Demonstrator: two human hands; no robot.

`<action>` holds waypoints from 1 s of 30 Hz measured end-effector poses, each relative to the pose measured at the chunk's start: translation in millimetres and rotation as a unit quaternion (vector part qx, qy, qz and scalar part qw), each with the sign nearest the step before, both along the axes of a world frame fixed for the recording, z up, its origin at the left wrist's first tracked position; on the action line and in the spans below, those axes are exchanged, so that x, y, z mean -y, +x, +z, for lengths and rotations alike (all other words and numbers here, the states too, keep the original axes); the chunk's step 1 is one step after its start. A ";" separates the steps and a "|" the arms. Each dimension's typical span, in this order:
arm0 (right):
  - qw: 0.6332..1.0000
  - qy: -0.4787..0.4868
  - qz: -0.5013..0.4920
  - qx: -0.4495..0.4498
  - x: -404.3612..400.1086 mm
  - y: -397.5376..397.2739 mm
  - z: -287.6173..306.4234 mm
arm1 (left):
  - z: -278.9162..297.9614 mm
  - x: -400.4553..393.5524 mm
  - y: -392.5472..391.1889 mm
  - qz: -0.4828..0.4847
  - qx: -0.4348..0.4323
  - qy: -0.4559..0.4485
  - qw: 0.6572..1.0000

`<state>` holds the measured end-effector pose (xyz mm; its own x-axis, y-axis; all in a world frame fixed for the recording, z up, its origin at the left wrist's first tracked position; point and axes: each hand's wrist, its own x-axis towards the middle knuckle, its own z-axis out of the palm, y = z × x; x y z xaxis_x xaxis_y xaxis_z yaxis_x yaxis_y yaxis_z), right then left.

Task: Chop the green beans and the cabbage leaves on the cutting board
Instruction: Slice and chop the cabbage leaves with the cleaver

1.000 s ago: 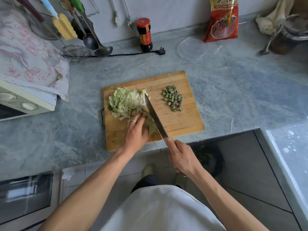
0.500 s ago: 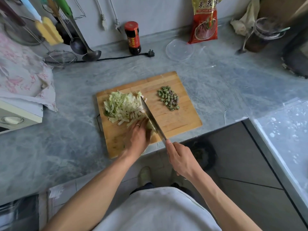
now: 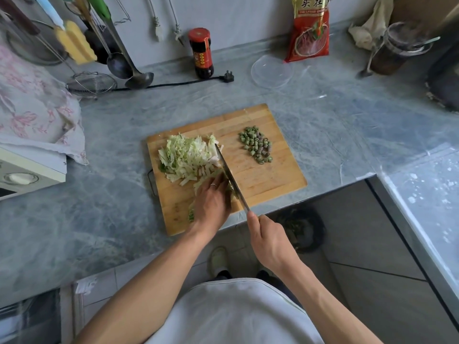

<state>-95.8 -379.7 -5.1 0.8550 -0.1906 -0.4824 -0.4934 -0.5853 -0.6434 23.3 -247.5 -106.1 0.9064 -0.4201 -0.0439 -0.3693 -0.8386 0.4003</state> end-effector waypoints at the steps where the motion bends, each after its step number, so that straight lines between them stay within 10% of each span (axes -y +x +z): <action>1: 1.000 0.001 -0.006 0.004 -1.4 -0.3 -0.2 | 0.8 0.2 0.2 0.000 0.005 -0.004 1.000; 30: 0.992 0.039 -0.118 0.008 -6.1 22.4 -6.5 | 10.5 -9.6 -2.0 -0.039 0.033 -0.120 0.991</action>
<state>-73.5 -373.6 -11.5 0.7983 -0.3494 -0.4905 -0.6006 -0.4024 -0.6909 21.3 -237.9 -95.6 0.8681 -0.4803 0.1249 -0.4618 -0.6897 0.5577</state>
